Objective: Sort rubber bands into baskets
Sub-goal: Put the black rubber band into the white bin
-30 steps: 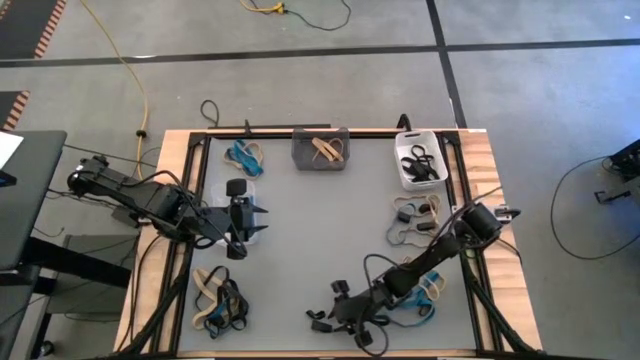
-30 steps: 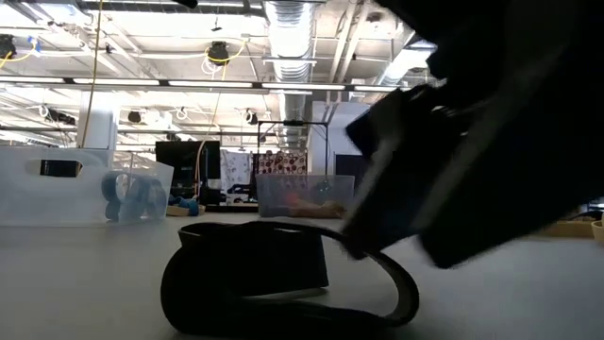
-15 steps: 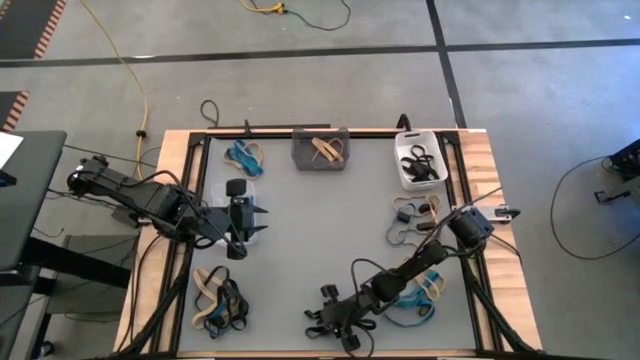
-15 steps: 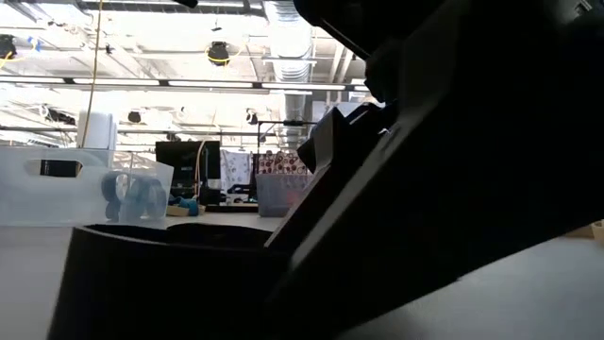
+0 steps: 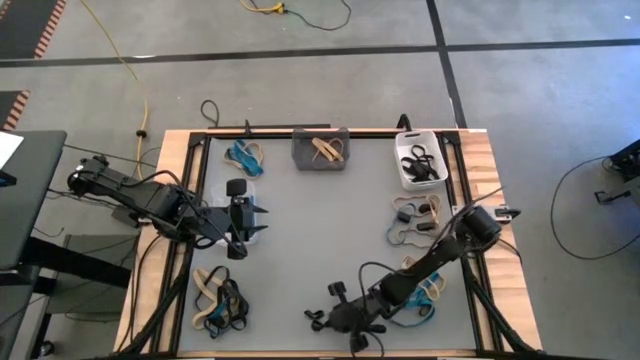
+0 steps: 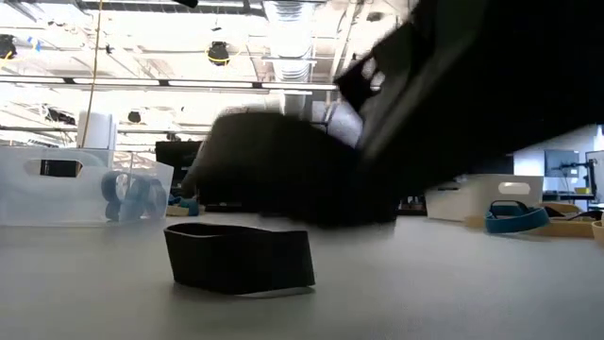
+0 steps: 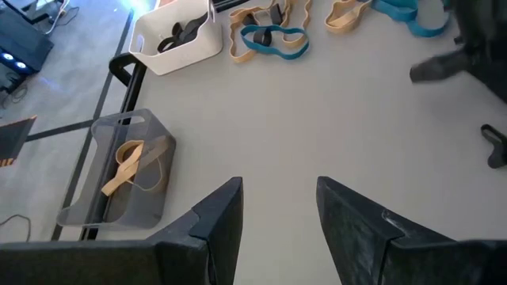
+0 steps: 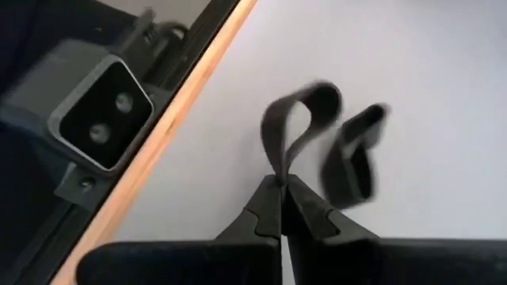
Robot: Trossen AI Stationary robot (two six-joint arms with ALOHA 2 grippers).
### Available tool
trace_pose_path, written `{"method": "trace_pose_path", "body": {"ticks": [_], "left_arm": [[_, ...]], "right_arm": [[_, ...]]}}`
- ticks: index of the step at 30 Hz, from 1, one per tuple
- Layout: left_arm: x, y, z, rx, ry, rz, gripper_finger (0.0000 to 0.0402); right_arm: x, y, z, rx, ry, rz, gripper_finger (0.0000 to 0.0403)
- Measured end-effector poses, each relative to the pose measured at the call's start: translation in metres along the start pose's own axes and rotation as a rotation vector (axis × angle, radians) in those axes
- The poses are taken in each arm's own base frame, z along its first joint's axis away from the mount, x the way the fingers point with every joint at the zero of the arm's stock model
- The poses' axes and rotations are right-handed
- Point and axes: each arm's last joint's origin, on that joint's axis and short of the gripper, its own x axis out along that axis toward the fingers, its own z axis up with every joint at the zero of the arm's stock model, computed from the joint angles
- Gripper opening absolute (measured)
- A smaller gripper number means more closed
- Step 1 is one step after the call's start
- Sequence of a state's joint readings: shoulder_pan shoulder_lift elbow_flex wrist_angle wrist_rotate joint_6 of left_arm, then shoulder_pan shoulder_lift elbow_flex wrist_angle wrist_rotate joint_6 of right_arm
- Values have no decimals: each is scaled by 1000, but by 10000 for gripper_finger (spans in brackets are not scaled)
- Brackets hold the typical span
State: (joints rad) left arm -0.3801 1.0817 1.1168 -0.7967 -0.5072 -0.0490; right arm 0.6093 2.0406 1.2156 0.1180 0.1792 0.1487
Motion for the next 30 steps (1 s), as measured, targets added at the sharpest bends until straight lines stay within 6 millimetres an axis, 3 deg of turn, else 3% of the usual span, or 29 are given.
{"method": "trace_pose_path", "body": {"ticks": [6, 12, 23, 30], "left_arm": [[0, 0, 0, 0, 0, 0, 153], [0, 0, 0, 0, 0, 0, 153], [0, 0, 0, 0, 0, 0, 153], [0, 0, 0, 0, 0, 0, 153]], "right_arm": [[-49, 3, 17, -40, 51, -178, 27], [-107, -14, 24, -4, 138, -466, 27], [-219, -82, 6, 173, 315, -982, 27], [-274, -133, -26, 343, 355, -1138, 27]]}}
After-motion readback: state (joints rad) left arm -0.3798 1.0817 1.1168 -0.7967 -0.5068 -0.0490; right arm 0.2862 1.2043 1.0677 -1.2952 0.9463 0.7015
